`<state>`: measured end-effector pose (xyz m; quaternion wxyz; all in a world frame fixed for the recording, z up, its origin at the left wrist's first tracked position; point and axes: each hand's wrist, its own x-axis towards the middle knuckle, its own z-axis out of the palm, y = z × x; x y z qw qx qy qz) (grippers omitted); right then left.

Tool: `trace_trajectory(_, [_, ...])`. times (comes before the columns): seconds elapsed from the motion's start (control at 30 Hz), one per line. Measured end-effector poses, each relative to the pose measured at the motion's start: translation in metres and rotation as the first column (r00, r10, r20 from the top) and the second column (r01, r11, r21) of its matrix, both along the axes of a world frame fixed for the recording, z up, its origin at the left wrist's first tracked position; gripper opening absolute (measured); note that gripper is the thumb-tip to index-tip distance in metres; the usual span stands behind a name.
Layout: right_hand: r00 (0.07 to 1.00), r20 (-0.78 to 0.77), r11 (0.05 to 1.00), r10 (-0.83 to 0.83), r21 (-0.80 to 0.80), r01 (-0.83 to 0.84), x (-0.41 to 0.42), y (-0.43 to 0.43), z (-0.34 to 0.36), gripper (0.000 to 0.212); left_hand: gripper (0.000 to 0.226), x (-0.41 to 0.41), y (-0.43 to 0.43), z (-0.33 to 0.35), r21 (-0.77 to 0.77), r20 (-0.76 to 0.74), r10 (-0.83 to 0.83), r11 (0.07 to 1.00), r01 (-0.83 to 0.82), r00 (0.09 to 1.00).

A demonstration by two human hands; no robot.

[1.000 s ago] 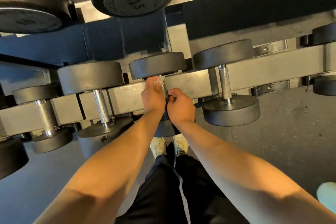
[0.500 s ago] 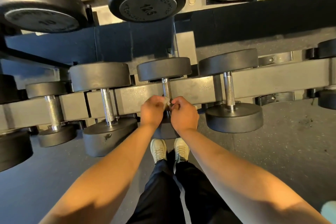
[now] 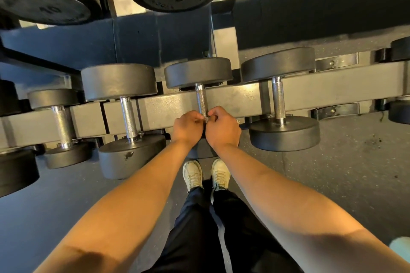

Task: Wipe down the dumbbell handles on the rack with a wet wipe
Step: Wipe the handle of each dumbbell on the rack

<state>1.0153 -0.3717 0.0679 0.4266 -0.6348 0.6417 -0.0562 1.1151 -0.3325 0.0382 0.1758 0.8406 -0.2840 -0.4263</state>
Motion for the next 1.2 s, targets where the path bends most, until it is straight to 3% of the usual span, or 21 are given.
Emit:
trace_trajectory(0.13, [1.0,-0.008,1.0,-0.016,-0.014,0.016,0.001,0.002,-0.003,0.019,0.025,0.003,0.0,0.004,0.084,-0.01,-0.138,0.987,0.138,0.99])
trace_trajectory(0.3, [0.984,0.083,0.988,-0.156,-0.008,0.157,-0.002,0.002,-0.01,0.019,0.02,0.014,0.001,-0.004,0.079,-0.046,-0.198,0.976,0.202,0.979])
trace_trajectory(0.43, [0.989,0.085,0.992,-0.122,-0.031,0.125,-0.003,0.002,-0.013,0.018,0.019,0.014,-0.006,-0.002,-0.169,-0.058,0.134,0.975,-0.142,0.989])
trace_trajectory(0.5, [0.99,0.083,0.992,-0.11,-0.044,0.114,-0.002,0.002,-0.013,0.018,0.023,0.005,-0.017,0.006,-0.203,-0.042,0.193,0.959,-0.198,0.98])
trace_trajectory(0.63, [0.992,0.079,0.994,-0.095,-0.051,0.1,-0.002,0.003,-0.011,0.019,0.023,-0.002,-0.014,0.011,-0.118,0.007,0.109,0.987,-0.107,0.994])
trace_trajectory(0.77, [0.995,0.068,0.995,-0.079,-0.055,0.082,-0.003,0.002,-0.01,0.017,0.021,0.002,0.0,0.0,0.068,-0.023,-0.019,0.997,0.02,1.0])
trace_trajectory(0.87, [0.996,0.06,0.996,-0.064,-0.06,0.068,-0.003,0.001,-0.01,0.017,0.023,0.004,-0.002,0.001,0.101,-0.059,-0.024,0.994,0.03,0.998])
trace_trajectory(0.97, [0.995,0.07,0.995,-0.066,-0.064,0.071,-0.004,0.001,-0.012,0.016,0.018,0.008,0.0,0.0,0.109,0.0,-0.057,0.992,0.057,0.998])
trace_trajectory(1.07, [0.99,0.121,0.995,-0.078,-0.052,0.084,-0.006,0.004,-0.014,0.013,0.021,0.0,0.007,-0.002,-0.002,-0.029,0.057,0.998,-0.057,0.998])
trace_trajectory(1.2, [0.964,0.258,0.997,-0.069,-0.025,0.078,-0.012,0.0,-0.016,0.013,0.017,-0.018,0.013,0.007,-0.248,0.095,0.067,0.968,-0.041,0.993])
